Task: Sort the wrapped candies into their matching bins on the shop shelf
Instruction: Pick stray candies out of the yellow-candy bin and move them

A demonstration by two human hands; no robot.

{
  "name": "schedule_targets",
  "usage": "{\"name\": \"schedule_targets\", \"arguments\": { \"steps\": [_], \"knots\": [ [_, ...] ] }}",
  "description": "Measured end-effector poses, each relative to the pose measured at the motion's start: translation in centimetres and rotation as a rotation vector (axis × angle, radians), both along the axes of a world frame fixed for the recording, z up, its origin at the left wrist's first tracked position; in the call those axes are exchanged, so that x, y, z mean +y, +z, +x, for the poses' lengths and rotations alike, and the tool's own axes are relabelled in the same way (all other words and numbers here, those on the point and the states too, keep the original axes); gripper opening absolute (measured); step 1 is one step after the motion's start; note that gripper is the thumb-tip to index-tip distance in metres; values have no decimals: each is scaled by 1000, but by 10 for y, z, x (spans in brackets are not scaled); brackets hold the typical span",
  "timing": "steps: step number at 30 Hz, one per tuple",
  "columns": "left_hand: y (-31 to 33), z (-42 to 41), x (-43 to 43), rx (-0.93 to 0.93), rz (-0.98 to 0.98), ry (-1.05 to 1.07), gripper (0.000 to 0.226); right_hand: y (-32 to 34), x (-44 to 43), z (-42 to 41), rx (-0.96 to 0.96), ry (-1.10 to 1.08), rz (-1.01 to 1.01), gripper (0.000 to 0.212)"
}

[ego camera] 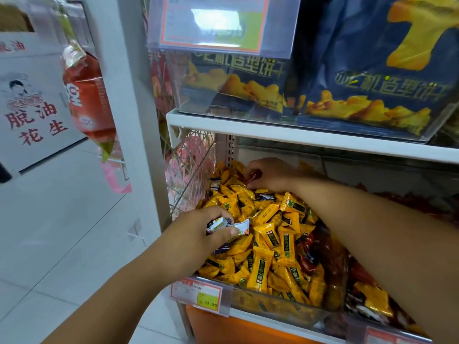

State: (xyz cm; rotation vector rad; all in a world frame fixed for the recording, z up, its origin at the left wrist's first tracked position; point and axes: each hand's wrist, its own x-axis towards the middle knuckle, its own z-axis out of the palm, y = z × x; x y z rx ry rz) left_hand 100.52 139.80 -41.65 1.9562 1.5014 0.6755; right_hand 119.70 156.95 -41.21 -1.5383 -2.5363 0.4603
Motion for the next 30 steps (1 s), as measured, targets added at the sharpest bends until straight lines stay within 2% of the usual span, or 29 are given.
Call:
{"name": "schedule_targets", "arguments": {
  "steps": [5,9,13,15,18,20,22,25,30],
  "knots": [
    [1,1,0,-1,8,17,9,23,-29,17,286,-32,29,18],
    [5,5,-2,15,33,28,7,40,-67,51,395,-73,42,17],
    [13,22,-3,10,63,8,6,43,-112,103,382,-178,29,19],
    [15,30,-4,21,79,-23,10,39,-127,133,380,-304,69,21],
    [18,39,-6,23,74,-46,11,35,-140,164,240,-443,108,32],
    [18,41,-6,24,63,-51,11,37,-144,173,174,-427,97,37],
    [16,38,-5,58,63,-48,11,45,-147,163,173,-354,112,33],
    [13,30,-4,117,46,-48,10,56,-138,119,171,-197,67,23],
    [11,12,-6,119,12,2,11,45,-71,39,8,35,-10,18]
  ]
}}
